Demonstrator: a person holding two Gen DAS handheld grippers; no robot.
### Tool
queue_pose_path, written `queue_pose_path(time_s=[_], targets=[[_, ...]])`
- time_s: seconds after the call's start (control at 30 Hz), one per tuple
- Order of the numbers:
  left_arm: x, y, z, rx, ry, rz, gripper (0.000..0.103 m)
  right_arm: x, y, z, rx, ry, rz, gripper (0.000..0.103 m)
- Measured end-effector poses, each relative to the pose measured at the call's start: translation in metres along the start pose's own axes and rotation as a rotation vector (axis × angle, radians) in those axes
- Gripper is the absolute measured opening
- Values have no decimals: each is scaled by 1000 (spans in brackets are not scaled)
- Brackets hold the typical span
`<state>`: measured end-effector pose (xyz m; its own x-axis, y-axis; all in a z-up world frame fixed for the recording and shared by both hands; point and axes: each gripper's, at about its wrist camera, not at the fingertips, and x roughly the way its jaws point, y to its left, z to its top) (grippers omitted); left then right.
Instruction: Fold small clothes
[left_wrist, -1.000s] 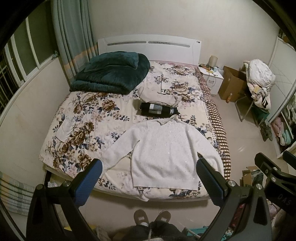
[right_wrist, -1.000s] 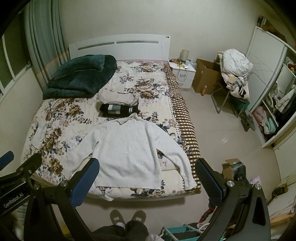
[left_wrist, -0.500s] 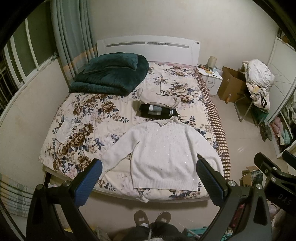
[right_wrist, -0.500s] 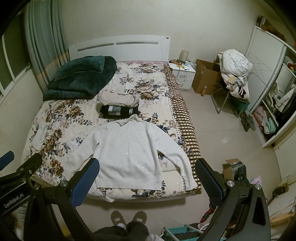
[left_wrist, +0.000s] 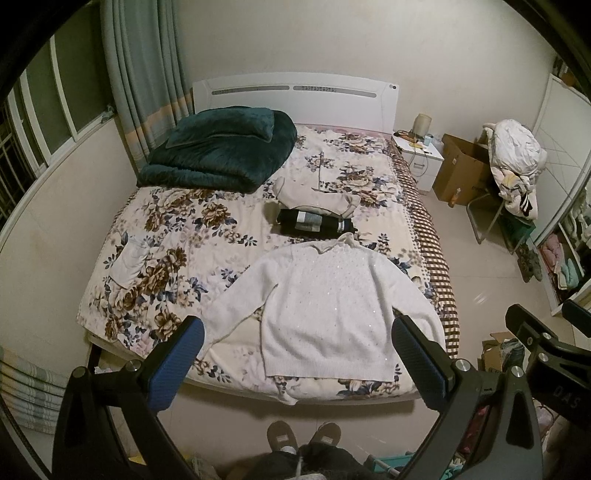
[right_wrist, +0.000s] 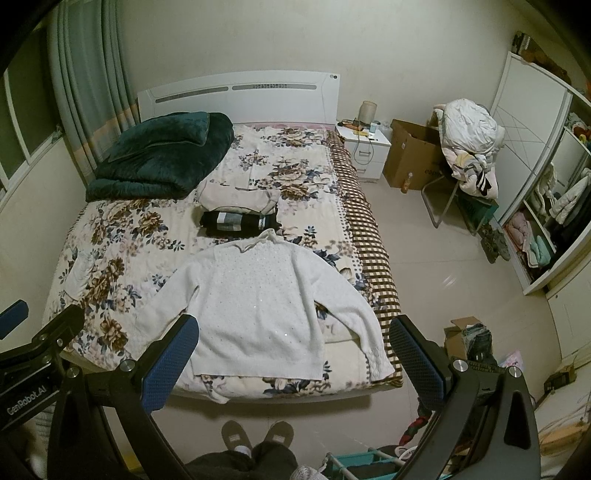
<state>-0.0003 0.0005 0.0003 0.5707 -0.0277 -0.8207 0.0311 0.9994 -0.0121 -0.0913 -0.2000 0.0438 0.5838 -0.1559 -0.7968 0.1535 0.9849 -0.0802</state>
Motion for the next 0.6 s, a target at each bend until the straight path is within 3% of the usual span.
queue_pose_path(time_s=[0.37, 0.53, 0.6], targets=[[0, 0, 0, 1, -2, -2, 103, -1, 1, 2, 3, 1, 0, 103], [5, -6, 8, 6, 1, 2, 103, -7, 5, 14, 12, 7, 1, 103], [24, -17, 15, 12, -20, 27, 103, -6, 9, 39, 34, 22, 9, 103]])
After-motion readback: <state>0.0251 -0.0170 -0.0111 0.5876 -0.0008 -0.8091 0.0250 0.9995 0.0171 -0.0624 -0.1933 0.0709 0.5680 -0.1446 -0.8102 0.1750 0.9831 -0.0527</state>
